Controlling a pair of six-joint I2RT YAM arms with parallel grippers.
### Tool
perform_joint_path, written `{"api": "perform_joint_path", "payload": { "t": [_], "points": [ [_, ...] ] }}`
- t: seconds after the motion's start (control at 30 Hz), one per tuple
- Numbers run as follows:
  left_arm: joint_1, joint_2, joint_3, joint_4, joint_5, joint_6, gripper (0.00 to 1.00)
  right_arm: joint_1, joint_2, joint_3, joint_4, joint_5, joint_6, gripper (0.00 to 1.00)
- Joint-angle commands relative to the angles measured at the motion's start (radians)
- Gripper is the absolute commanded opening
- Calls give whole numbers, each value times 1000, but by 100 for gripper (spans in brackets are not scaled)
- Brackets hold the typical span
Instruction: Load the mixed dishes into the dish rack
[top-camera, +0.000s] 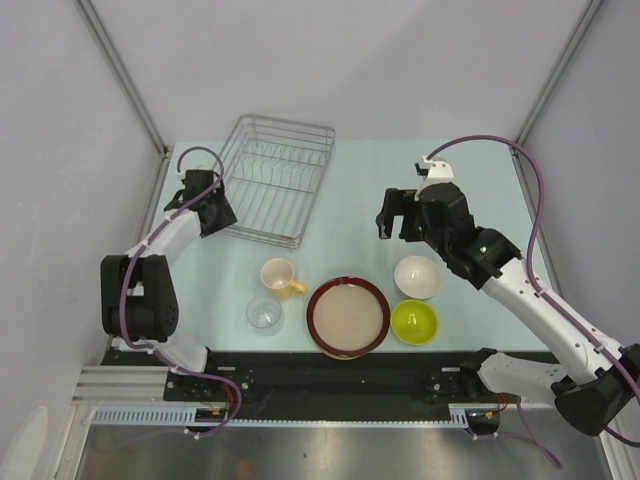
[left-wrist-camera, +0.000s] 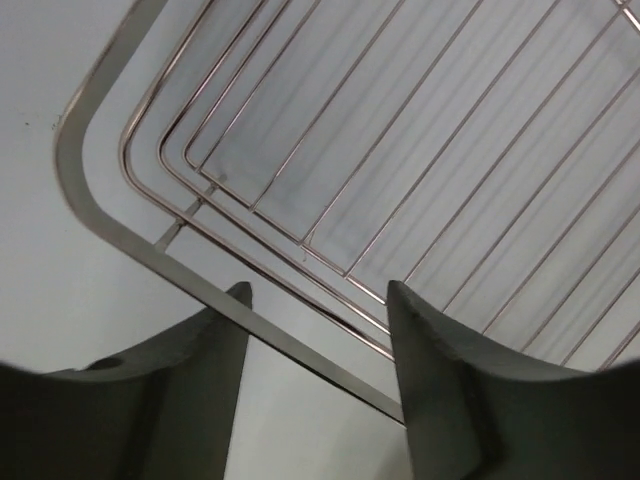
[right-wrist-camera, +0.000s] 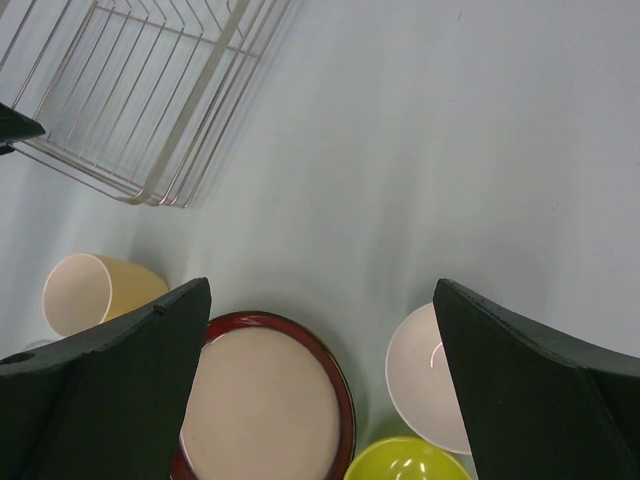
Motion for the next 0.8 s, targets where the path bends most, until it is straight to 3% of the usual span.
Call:
{"api": "perform_joint_path", "payload": {
  "t": [0.0, 0.03, 0.07, 0.13, 0.2, 0.37, 0.77],
  "points": [
    [-5, 9, 12, 117, 44, 56, 48, -6, 4, 0, 56, 3, -7, 100],
    [-6, 8, 8, 134, 63, 77, 33, -7, 5, 0, 58, 3, -9, 100],
    [-6, 4, -2, 157, 82, 100, 26, -7, 7, 0, 59, 3, -7, 100],
    [-11, 7, -3, 173, 103, 139, 15, -12, 10, 0, 59, 0, -9, 100],
    [-14, 12, 6, 181, 120, 206, 11, -10, 10, 0, 62, -3, -9, 100],
    [-20, 24, 32, 202, 153, 309, 12, -18, 24, 0, 67, -2, -12, 100],
    [-36, 170, 215, 196, 102, 285, 23, -38, 201, -6, 71, 30, -47, 100]
  ]
}}
